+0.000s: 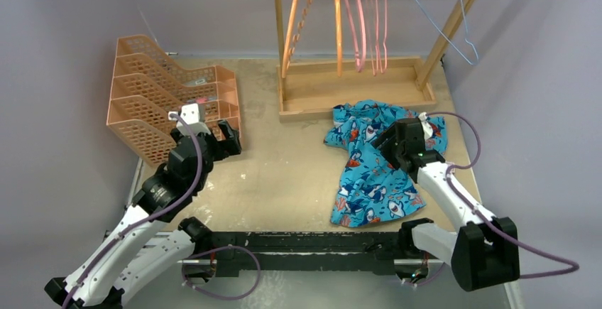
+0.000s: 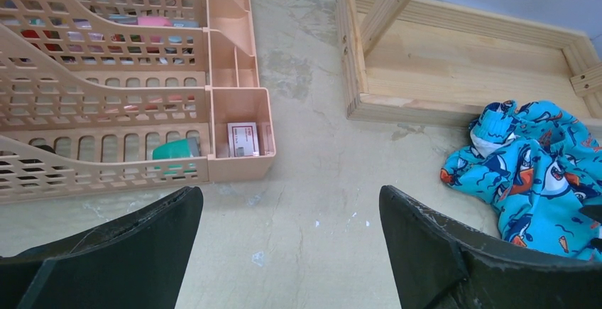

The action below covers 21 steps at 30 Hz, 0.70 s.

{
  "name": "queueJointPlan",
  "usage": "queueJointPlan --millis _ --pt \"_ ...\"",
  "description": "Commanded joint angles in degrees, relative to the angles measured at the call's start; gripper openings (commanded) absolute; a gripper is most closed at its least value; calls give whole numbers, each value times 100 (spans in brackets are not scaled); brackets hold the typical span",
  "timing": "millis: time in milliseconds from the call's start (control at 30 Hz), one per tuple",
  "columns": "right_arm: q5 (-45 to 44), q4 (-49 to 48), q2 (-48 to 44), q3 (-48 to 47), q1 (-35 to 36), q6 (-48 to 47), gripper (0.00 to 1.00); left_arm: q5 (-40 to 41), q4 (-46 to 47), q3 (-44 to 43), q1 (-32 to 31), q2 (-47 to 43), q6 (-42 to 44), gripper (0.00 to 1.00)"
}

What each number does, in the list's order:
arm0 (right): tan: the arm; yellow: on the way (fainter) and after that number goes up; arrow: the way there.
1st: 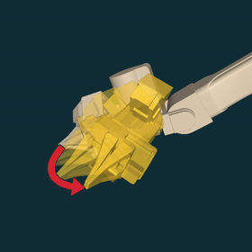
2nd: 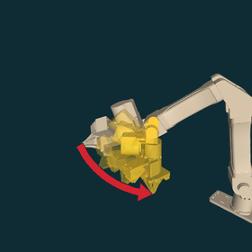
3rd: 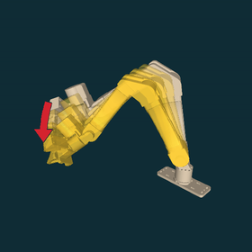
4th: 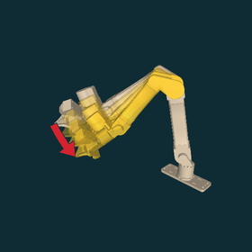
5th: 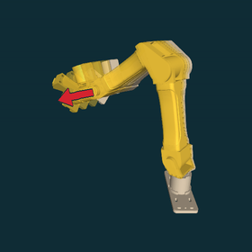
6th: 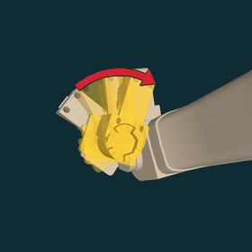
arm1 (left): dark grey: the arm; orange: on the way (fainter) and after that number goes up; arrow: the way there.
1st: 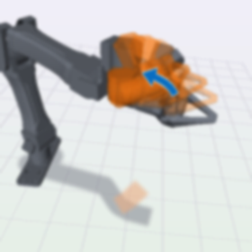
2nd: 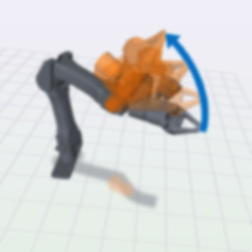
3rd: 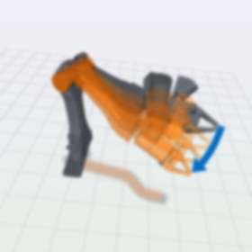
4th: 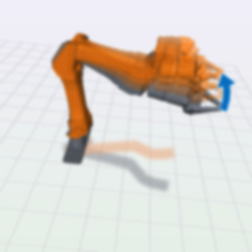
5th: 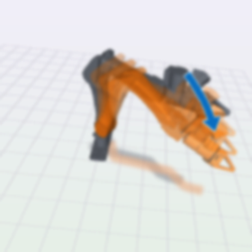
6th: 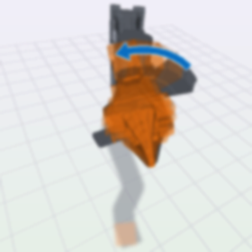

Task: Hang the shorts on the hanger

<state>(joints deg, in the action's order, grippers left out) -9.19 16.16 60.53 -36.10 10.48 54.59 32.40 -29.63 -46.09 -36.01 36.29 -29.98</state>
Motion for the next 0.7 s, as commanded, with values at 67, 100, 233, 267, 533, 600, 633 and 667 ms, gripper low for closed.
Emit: queueJointPlan --millis 67,100,233,267,533,600,633,667 --pt "709 -1915 528 41 -11 -979 69 56 249 33 24 -168 225 94" --pt "742 -2089 602 49 -8 -1029 69 49 254 38 24 -191 233 94" --pt "1043 -2711 966 -3 5 -1420 74 -117 298 51 24 -239 287 94" --pt "1067 -2808 1092 -28 19 -1488 75 -168 320 75 24 -261 299 94" --pt "1205 -2609 2550 -883 465 -2402 61 -294 326 91 24 -246 378 91" --pt "1155 -2613 2643 -1004 754 -2512 44 -340 349 117 24 -241 435 90" --pt "1103 -2618 2636 -1043 933 -2555 35 -343 360 130 26 -249 446 90" --pt "1063 -2625 2612 -1084 1107 -2585 28 -326 361 141 24 -246 446 89"
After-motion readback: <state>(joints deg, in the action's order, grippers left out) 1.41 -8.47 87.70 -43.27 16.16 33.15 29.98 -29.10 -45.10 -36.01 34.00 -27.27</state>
